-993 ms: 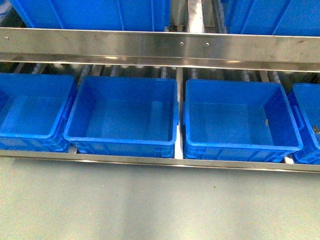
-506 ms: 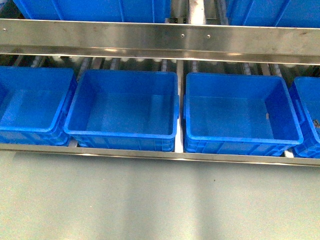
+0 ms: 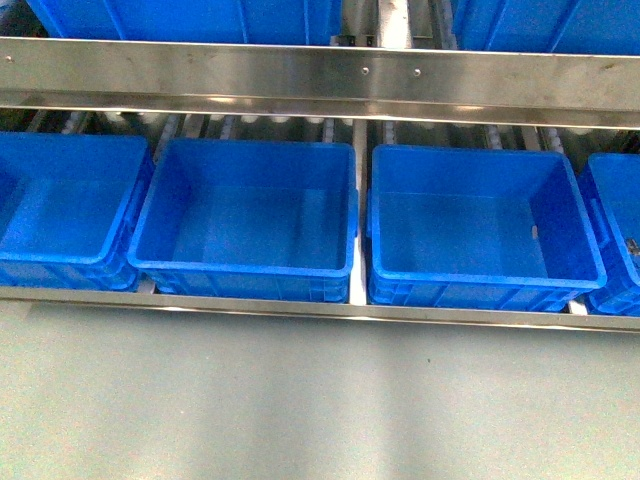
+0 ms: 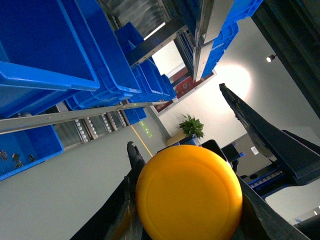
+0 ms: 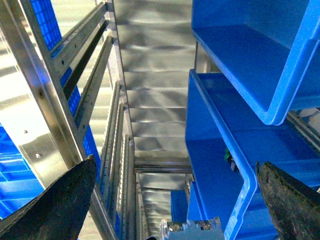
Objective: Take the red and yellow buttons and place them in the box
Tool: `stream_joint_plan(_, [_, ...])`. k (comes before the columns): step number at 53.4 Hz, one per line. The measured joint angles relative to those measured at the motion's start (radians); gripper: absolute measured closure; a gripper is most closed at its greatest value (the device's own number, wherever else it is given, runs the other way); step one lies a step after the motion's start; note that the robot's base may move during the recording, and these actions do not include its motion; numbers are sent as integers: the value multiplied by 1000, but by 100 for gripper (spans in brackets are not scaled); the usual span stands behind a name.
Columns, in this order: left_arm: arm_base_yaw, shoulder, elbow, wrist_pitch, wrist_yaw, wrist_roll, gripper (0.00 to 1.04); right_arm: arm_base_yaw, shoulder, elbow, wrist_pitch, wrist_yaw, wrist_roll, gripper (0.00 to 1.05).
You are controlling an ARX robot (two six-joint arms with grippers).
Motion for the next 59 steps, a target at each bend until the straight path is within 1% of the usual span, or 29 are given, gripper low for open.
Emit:
stream_joint_plan(38, [-34,86,91,-36,-23,23,72,19,-4,16,-17,-8,3,8])
stream_joint_plan(41, [-35,88,97,-36,-23,23,72,19,-4,16,-19,-8,3,17])
stream_joint_plan(42, [-35,89,98,-36,-23,23,72,19,-4,16,-20,-8,3,19])
stream_joint_plan(45, [-37,89,106,-38,-25,23,72,19,-4,16,-23,-7,2,29])
stream_joint_plan(46, [-37,89,108,-38,-26,23,72,19,-4,16,-24,-6,2,31])
stream_joint_plan(49, [-38,89,115,-39,-26,23,72,19,-4,16,-27,-5,2,41])
stream_joint_plan(56, [-40,90,124,-39,-30,23,72,19,-4,16,-29,-4,-2,60])
stream_joint_plan(59, [-40,89,127,-39,-33,23,72,19,-2,16,-34,-1,-4,71])
